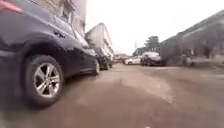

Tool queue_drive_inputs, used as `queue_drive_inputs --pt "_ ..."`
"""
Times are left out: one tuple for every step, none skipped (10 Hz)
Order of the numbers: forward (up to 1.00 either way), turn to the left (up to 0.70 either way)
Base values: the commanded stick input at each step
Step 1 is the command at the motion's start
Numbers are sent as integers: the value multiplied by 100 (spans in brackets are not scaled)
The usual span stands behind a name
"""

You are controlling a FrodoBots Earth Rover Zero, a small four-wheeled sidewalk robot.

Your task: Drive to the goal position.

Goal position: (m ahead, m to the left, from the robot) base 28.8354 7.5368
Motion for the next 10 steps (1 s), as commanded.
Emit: queue_drive_inputs --pt "100 -28" --pt "100 -28" --pt "100 -28" --pt "100 -28" --pt "100 -28" --pt "100 -28" --pt "100 -28" --pt "100 -28" --pt "100 -28" --pt "100 -28"
